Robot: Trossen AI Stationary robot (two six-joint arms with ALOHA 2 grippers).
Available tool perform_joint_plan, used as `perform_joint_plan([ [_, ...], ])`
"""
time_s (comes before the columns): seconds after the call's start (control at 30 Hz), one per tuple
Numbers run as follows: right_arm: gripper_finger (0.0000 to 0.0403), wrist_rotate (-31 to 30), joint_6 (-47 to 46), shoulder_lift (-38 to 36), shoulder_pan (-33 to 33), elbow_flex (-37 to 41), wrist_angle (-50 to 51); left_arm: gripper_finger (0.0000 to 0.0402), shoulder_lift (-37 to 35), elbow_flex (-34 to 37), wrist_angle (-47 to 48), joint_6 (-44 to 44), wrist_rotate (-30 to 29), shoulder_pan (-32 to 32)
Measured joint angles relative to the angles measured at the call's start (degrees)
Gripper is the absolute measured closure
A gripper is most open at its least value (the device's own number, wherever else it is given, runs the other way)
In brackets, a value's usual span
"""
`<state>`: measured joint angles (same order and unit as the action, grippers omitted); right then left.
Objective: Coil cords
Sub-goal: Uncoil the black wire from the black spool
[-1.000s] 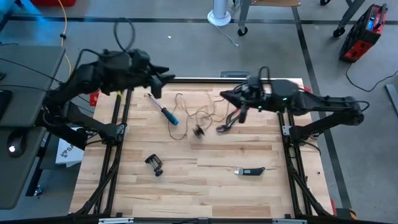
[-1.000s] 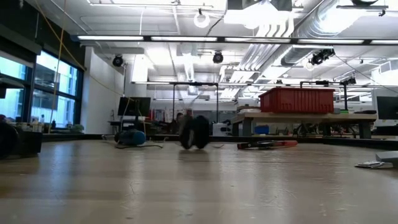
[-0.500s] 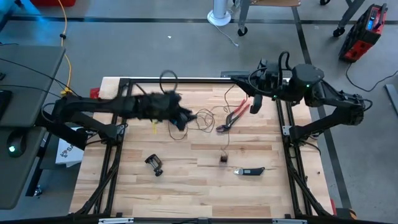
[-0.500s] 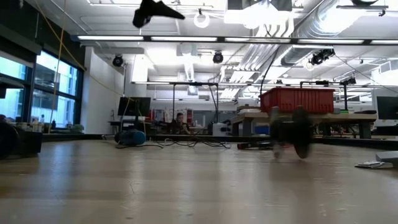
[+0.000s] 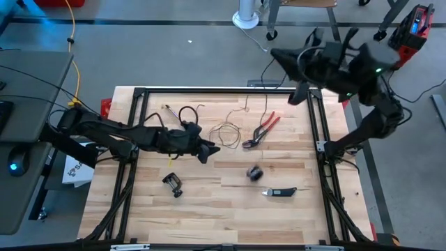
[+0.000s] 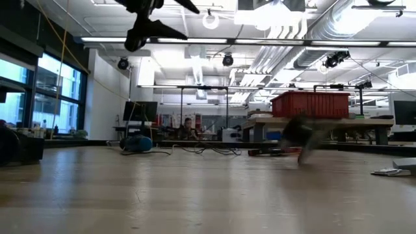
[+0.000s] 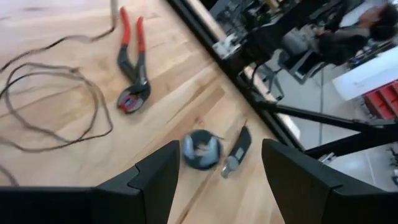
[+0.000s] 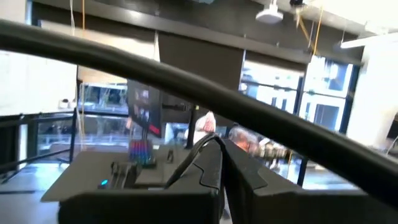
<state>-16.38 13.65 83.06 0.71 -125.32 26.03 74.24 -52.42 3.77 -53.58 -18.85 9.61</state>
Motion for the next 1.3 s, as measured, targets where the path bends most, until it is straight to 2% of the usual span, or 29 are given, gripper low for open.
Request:
perform_joint_plan([
  [0.17, 0.0403, 0.46, 0.77, 4.79, 0.0, -9.78, 4.44, 0.0181, 0.0, 0.0, -3.91, 1.68, 0.01, -0.9],
  [0.3, 0.0403, 4.55, -0.35, 4.4, 0.04, -7.43, -0.26, 0.0181, 0.0, 0.0, -8.28, 3.57, 0.15, -2.24],
  [0.63, 0.0396, 1.82, -5.28, 4.68, 0.07, -7.34, 7.99, 0.0181, -0.11, -0.04, -2.34, 5.79, 3.1, -2.97],
  [0.73, 0.0371, -0.01, -7.26, 4.44, 0.07, -7.36, 13.04, 0.0181, -0.68, -0.04, 1.22, 6.2, 3.74, -2.32],
  [0.87, 0.0314, -2.55, -11.88, 4.64, 0.09, -7.36, 24.37, 0.0181, -2.33, -0.04, 7.6, 6.27, 3.76, -1.92],
  [1.1, 0.0212, -13.8, -21.58, 4.79, 0.05, -7.36, 45.46, 0.0181, -6.52, -0.04, 16.86, 7.74, 2.52, -2.19],
  [1.2, 0.0185, -15.16, -26.44, 5.05, -0.36, -7.36, 55.19, 0.0181, -7.53, -0.04, 20.33, 7.8, 1.85, -2.49],
  [1.3, 0.0171, -15.17, -35.39, 6.18, -1.13, -7.17, 65.07, 0.0181, -7.65, -0.04, 23.6, 7.78, 1.49, -2.54],
])
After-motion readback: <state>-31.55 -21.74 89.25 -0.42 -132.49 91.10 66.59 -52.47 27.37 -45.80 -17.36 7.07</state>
